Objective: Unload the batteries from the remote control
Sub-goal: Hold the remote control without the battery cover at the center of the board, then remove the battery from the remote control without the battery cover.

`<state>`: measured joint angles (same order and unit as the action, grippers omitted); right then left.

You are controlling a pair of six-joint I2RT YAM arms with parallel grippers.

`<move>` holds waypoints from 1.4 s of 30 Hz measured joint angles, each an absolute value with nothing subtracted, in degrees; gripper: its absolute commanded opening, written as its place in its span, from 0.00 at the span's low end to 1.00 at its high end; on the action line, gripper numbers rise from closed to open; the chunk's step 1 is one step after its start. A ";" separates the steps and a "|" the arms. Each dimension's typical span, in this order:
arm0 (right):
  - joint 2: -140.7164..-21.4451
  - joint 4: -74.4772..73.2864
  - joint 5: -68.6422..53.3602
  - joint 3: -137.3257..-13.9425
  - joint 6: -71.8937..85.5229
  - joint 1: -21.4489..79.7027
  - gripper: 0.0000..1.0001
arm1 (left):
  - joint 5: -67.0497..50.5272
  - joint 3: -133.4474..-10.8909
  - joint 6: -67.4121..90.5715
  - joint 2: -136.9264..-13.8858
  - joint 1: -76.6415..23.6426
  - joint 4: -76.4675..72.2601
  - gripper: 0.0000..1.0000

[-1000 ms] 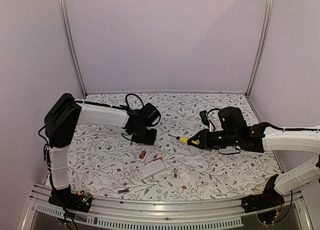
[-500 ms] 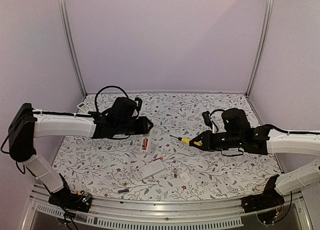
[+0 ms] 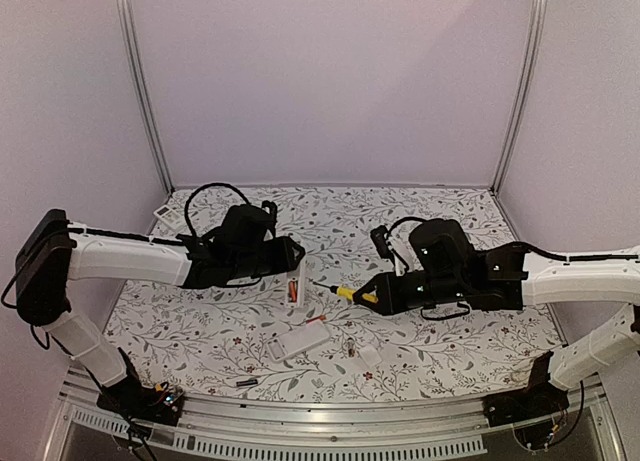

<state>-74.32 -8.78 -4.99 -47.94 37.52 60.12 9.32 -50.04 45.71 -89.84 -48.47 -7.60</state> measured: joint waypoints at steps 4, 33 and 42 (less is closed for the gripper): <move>-79.72 -11.64 -0.03 -53.58 37.71 63.26 0.00 | 14.70 -54.06 48.38 -93.51 -50.06 -1.04 0.20; -93.03 -18.63 4.16 -64.88 44.56 68.58 0.00 | 21.12 -57.39 54.13 -97.84 -52.36 7.64 0.20; -95.13 -22.74 7.49 -70.96 47.99 70.61 0.00 | 19.79 -57.39 54.33 -97.84 -52.38 8.14 0.20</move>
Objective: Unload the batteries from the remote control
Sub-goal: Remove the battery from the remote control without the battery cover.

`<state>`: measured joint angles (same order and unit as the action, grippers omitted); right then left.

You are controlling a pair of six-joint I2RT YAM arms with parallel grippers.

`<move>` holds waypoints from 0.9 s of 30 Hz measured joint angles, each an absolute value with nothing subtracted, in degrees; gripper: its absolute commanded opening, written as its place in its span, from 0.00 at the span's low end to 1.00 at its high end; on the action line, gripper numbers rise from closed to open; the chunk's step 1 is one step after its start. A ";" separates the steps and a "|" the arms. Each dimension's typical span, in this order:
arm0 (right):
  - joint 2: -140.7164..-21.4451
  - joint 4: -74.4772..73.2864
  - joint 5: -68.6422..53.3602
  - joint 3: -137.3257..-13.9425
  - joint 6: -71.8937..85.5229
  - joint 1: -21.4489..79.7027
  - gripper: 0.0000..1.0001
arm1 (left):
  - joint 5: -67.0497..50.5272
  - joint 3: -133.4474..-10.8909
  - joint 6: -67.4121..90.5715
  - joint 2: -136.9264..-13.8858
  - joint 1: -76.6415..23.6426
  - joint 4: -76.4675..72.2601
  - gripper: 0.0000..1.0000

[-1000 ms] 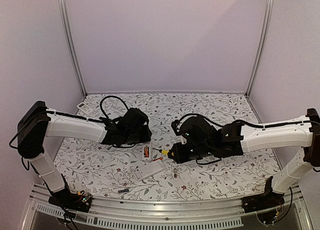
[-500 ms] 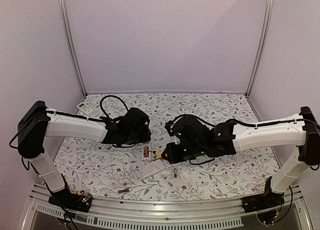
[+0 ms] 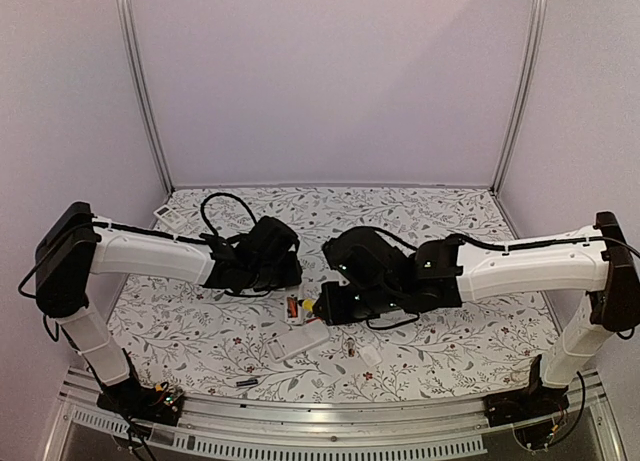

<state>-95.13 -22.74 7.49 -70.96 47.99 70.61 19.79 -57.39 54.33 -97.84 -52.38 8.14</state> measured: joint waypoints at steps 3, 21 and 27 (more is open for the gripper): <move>-96.03 -23.53 7.79 -70.98 48.93 71.00 0.00 | 19.40 -57.39 54.39 -97.84 -52.38 8.23 0.20; -99.92 -29.21 9.80 -75.96 50.19 71.31 0.00 | 18.70 -57.39 54.76 -97.89 -52.40 8.32 0.21; -99.70 -30.41 10.83 -76.58 50.43 71.85 0.00 | 18.70 -57.76 54.74 -98.41 -52.40 8.75 0.21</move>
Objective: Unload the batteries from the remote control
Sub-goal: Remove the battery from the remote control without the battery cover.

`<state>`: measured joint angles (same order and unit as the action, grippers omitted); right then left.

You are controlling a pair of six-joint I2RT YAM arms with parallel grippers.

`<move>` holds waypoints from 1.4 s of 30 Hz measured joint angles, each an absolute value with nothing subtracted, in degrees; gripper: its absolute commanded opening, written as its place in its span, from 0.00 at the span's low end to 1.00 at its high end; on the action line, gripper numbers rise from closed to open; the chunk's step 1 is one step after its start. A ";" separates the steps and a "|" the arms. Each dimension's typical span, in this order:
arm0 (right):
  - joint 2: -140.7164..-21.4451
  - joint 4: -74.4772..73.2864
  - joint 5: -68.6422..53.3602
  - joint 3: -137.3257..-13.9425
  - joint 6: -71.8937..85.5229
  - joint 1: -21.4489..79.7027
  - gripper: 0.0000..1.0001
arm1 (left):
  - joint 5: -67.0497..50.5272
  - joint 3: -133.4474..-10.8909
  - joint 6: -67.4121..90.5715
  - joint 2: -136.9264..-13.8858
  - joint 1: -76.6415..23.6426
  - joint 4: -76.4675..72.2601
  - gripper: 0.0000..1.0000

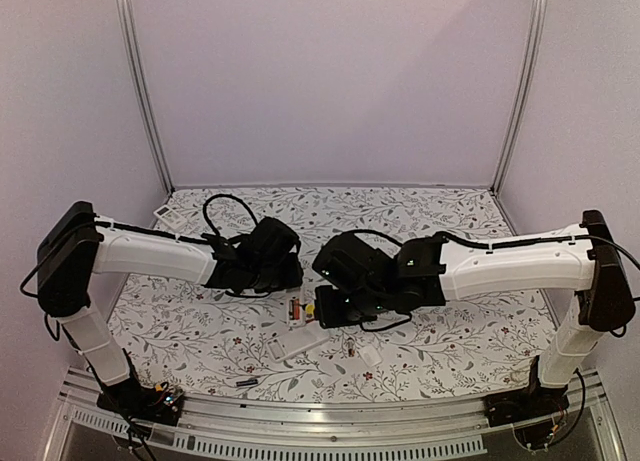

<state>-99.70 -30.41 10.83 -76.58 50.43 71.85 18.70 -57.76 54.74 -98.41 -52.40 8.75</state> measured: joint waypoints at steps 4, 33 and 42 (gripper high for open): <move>-99.72 -30.83 11.09 -76.58 50.78 72.03 0.00 | 18.68 -57.76 54.76 -98.59 -52.40 8.93 0.21; -97.67 -34.83 11.92 -77.10 53.78 73.25 0.00 | 18.44 -57.76 54.89 -98.74 -52.45 9.37 0.19; -101.01 -36.36 10.81 -83.00 53.34 73.28 0.00 | 18.00 -57.76 54.89 -98.74 -52.45 9.04 0.19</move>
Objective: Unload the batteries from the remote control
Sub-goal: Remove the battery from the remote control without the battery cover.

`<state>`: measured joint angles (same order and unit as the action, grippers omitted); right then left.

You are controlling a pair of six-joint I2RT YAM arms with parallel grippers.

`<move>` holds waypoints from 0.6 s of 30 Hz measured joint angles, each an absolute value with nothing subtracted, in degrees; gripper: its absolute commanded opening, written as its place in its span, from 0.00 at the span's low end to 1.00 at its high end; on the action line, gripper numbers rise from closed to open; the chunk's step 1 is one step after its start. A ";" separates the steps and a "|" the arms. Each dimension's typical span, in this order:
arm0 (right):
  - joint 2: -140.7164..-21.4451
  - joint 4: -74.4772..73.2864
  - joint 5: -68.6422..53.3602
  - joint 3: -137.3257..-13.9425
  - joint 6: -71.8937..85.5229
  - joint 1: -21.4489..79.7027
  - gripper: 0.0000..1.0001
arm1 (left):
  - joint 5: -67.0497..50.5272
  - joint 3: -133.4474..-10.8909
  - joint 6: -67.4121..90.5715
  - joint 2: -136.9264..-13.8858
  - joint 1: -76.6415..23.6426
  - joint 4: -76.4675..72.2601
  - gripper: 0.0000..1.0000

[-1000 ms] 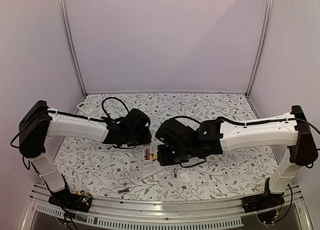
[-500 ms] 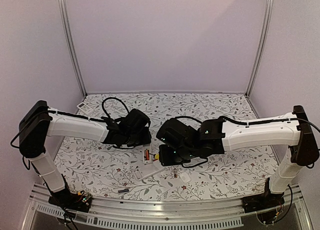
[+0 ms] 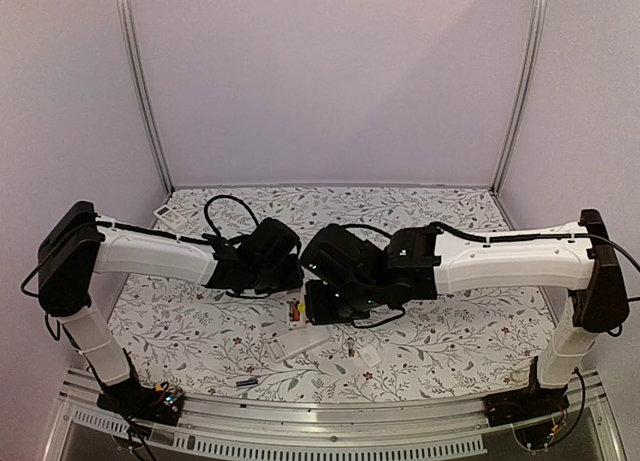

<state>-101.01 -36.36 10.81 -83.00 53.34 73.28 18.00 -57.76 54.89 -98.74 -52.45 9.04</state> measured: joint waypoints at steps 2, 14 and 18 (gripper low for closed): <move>-102.37 -37.06 10.83 -84.55 53.32 73.28 0.00 | 17.78 -57.76 54.89 -98.74 -52.45 8.99 0.19; -103.26 -39.70 10.22 -85.01 53.36 72.90 0.00 | 17.12 -57.19 55.79 -98.72 -52.45 8.84 0.20; -103.26 -39.68 9.96 -85.25 53.32 72.47 0.00 | 16.99 -57.12 55.75 -98.70 -52.45 8.86 0.20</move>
